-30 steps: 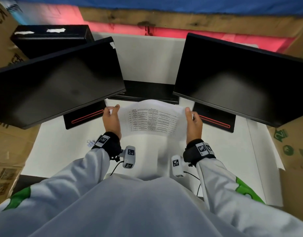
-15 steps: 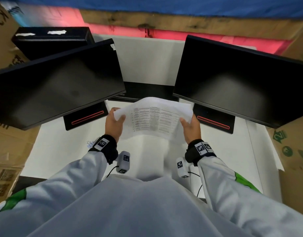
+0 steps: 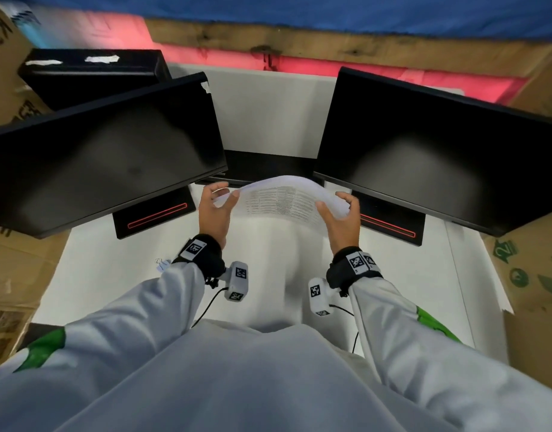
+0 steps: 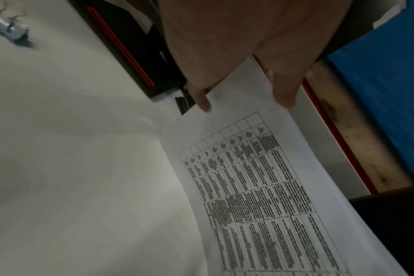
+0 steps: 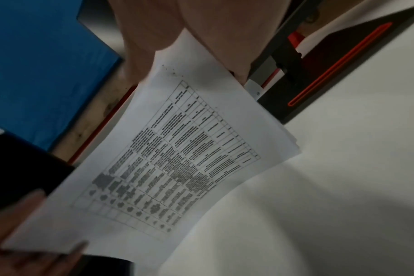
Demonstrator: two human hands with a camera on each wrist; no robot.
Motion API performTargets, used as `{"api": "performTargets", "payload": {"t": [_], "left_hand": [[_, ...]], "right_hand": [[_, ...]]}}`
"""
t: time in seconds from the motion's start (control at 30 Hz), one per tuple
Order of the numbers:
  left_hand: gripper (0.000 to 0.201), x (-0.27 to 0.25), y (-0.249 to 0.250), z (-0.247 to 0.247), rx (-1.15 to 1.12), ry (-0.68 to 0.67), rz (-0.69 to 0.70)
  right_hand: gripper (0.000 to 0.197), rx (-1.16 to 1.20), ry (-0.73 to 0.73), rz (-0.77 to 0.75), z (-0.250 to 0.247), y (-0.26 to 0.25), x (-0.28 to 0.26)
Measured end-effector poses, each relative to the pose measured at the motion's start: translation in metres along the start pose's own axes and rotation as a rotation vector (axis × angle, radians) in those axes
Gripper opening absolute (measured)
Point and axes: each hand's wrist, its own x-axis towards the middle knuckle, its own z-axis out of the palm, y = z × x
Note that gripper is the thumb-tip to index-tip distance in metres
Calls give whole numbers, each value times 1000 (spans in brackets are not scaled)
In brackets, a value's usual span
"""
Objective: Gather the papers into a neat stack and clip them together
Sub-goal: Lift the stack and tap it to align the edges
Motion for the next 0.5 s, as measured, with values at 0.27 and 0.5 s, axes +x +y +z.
{"api": "performTargets", "payload": {"t": [0.27, 0.5], "left_hand": [[14, 9, 17, -10, 318, -63, 168], [39, 8, 14, -23, 1302, -158, 355]], "right_hand": [[14, -163, -49, -48, -17, -8, 13], [37, -185, -109, 2, -36, 13, 5]]}}
